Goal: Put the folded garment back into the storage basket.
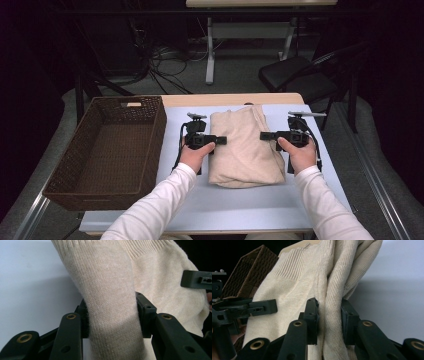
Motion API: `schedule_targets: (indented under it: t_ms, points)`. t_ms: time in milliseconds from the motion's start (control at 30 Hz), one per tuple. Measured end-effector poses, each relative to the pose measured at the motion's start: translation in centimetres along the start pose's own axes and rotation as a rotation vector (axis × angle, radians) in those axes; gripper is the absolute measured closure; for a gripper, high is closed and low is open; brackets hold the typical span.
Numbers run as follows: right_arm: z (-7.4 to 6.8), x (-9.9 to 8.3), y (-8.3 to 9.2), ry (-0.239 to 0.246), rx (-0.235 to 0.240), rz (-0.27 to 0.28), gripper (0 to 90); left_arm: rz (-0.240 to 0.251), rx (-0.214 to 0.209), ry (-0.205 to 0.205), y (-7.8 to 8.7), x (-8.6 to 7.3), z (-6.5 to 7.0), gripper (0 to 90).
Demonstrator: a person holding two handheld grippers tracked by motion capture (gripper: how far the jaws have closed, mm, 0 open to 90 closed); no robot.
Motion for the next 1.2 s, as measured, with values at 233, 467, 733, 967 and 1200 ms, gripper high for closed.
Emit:
schedule_targets:
  t_ms: [233,467,733,967,1200]
  points:
    - [-1.4,0.9,0.5,0.005,-0.007,-0.018,71.6,0.005,0.001,0.004,1.2,0.8,0.4,58.2]
    - [-2.9,1.9,1.2,0.026,-0.009,-0.031,71.6,0.015,0.002,0.01,2.6,1.7,1.0,58.2]
    - [-4.7,3.2,1.9,0.038,0.002,-0.035,71.6,0.031,0.008,0.016,4.4,2.7,1.4,58.2]
    - [-6.0,4.0,2.1,0.06,0.004,-0.032,71.6,0.038,0.016,0.014,5.7,3.5,1.6,58.2]
    - [-7.4,4.7,2.3,0.071,0.006,-0.03,71.6,0.048,0.02,0.015,7.0,4.1,1.6,58.2]
Point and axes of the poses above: each handheld gripper's, and its own axes: y roughly backward along the jaws, x roughly out of its top, z roughly to its right, the point moved 10 cm from there along -y, roughly forward along the jaws, and after that the axes turned 7 degrees about -x, right-handed, at the moved point
